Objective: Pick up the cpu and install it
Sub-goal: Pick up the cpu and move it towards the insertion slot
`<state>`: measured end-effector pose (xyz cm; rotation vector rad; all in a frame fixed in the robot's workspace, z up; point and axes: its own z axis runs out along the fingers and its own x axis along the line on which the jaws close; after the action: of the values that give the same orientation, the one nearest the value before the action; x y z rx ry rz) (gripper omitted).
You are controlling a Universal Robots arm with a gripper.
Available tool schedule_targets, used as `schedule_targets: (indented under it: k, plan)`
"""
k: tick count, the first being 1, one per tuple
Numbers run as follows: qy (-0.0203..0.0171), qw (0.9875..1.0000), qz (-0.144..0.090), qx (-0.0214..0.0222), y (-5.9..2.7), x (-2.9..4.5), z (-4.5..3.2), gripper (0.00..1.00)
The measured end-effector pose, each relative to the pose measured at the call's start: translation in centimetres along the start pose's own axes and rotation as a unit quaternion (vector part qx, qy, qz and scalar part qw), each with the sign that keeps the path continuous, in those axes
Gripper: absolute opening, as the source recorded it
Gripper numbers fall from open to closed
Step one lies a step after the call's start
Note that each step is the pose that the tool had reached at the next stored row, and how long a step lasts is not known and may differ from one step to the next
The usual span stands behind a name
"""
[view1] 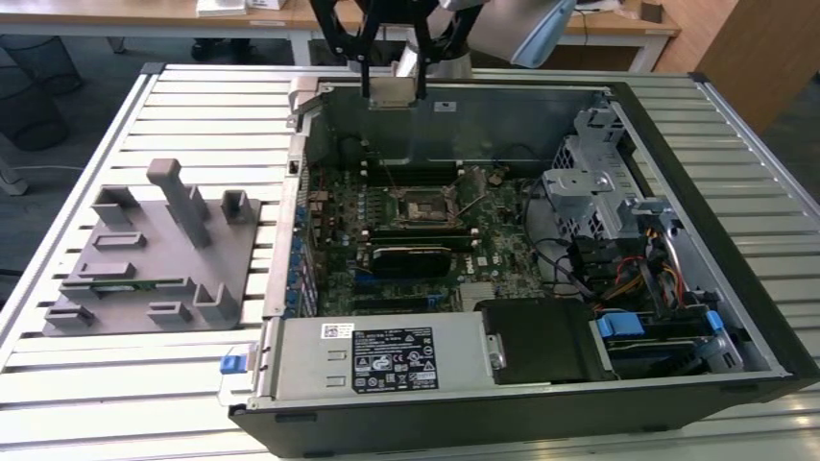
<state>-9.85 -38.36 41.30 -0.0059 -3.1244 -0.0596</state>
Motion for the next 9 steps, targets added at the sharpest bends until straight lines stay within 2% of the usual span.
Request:
schedule_targets:
  k: [9]
  plan:
    - [0.0001,1.0000,0.000,0.0000,1.50,-2.62,0.73,0.54]
